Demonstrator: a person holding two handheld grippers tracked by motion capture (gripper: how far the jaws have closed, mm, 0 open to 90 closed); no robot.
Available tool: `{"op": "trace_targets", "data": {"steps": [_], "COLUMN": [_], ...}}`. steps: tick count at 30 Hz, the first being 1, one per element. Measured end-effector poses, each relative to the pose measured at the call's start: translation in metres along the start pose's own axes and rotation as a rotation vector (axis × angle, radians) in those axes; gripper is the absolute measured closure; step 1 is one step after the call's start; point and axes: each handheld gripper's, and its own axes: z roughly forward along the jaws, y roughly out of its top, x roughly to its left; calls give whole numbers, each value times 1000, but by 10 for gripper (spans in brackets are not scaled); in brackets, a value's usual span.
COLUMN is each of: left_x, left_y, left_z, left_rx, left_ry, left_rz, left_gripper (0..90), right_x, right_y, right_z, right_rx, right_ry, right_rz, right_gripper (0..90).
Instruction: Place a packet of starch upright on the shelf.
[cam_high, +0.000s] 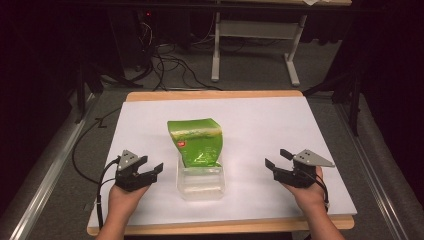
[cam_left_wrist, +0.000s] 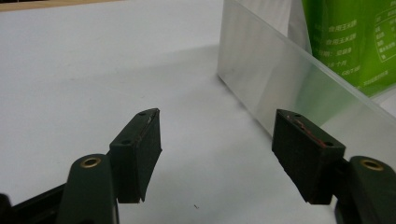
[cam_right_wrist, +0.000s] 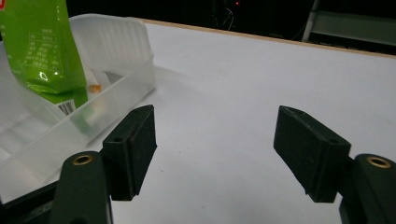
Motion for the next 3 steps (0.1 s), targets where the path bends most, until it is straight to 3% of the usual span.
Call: {"op": "trace_targets", "data": {"steps": [3], "left_x": [-1], "left_y": [3], "left_z": [-2], "left_rx": [-15], "left_ry": [-20], "left_rz": [-29], "left_gripper": [340], "right_x": [0], "right_y": [0], "right_z": [0], "right_rx": [-3], "right_ry": [9], "right_rz": [25], "right_gripper": [302]}}
